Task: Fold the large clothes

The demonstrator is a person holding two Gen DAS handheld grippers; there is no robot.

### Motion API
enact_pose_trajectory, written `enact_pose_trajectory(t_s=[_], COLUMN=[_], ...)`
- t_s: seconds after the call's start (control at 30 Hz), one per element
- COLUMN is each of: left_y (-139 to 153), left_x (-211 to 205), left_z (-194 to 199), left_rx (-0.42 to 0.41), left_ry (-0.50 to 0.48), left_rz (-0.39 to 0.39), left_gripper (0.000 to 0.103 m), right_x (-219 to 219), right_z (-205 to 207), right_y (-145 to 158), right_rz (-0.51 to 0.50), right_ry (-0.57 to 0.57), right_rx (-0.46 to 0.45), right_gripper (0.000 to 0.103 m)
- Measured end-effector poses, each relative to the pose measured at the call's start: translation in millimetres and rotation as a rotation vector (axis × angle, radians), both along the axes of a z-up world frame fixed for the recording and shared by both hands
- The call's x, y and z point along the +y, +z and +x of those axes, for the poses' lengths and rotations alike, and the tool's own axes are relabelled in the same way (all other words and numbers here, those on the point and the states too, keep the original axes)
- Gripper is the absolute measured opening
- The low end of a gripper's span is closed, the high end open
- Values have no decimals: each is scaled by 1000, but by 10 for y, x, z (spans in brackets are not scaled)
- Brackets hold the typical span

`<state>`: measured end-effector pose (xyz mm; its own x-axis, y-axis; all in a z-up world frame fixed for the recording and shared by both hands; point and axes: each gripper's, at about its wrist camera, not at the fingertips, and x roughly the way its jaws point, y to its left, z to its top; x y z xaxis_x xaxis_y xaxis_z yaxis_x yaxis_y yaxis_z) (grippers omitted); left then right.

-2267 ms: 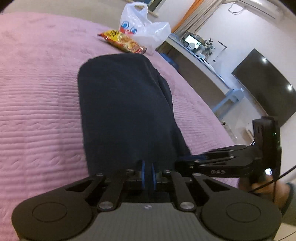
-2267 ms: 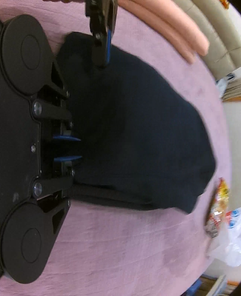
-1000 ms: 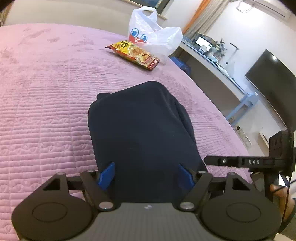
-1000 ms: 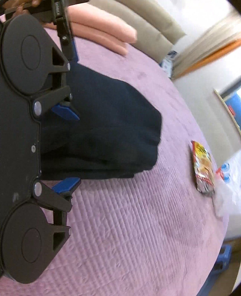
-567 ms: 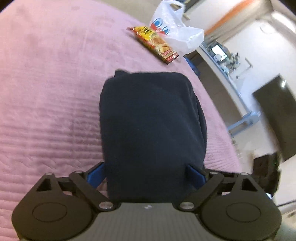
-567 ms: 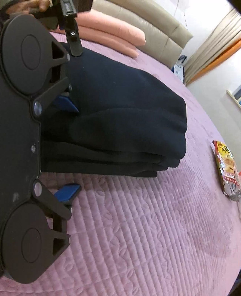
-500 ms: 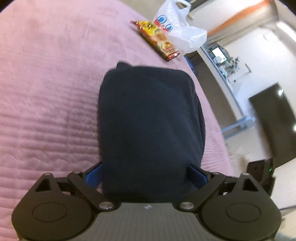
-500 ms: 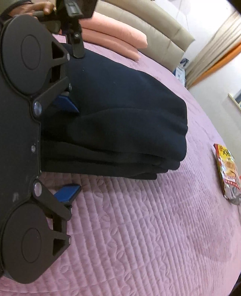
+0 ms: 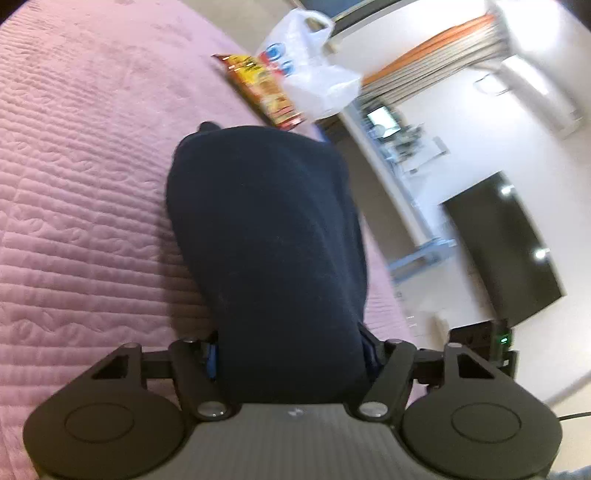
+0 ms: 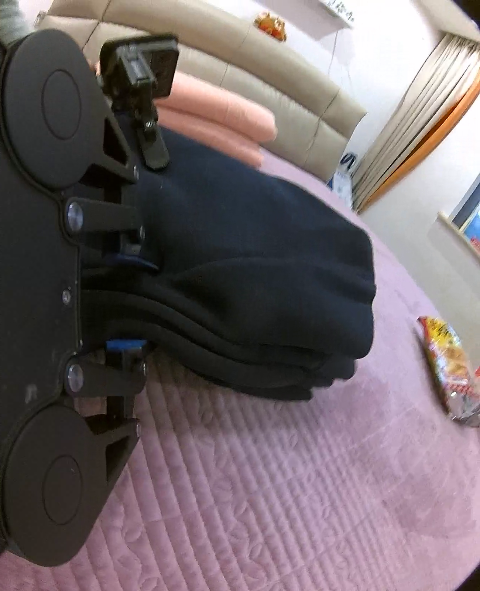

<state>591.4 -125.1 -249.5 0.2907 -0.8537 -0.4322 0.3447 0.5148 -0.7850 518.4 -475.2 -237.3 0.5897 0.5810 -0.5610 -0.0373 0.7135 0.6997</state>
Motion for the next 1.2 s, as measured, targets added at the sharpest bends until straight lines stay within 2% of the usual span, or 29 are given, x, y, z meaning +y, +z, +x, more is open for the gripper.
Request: enact_pose_trajectory(t_s=[0.23, 0.37, 0.47, 0.63, 0.83, 0.93, 0.97, 1.03, 1.07, 1.13, 1.2], left_y=[487, 754, 809, 590, 2, -243, -298, -324, -278, -130, 98], left_x=[445, 812, 1040, 1340, 1571, 1615, 1650, 1687, 1684, 1672, 1642], left_z=[-607, -1143, -1549, -2068, -2418, -2542, -2577, -2666, -2733, -2891, -3049], left_rx=[-27, -49, -54, -42, -15, -40, -35, -33, -49, -82, -112], left_ry=[-14, -23, -10, 10, 61, 119, 153, 208, 239, 304, 367], left_rz=[-85, -88, -79, -78, -67, -37, -57, -77, -51, 18, 135], left_gripper=[67, 67, 67, 67, 68, 72, 72, 72, 72, 73, 72], right_x=[444, 752, 988, 1294, 1493, 1503, 1474, 1393, 1357, 1308, 1192], right_z=[-689, -1237, -1590, -2035, -2320, -2424, -2441, -2469, -2479, -2587, -2815], right_y=[708, 1010, 1100, 972, 460, 201, 149, 99, 114, 201, 326], right_rz=[-69, -73, -92, -115, -129, -124, -97, -38, -25, -27, 1], right_ry=[19, 36, 51, 83, 119, 121, 118, 92, 83, 44, 8], right_rx=[-65, -85, -87, -66, -41, -68, -81, -84, -80, -77, -97], right_gripper=[44, 44, 44, 44, 44, 44, 44, 47, 52, 62, 70])
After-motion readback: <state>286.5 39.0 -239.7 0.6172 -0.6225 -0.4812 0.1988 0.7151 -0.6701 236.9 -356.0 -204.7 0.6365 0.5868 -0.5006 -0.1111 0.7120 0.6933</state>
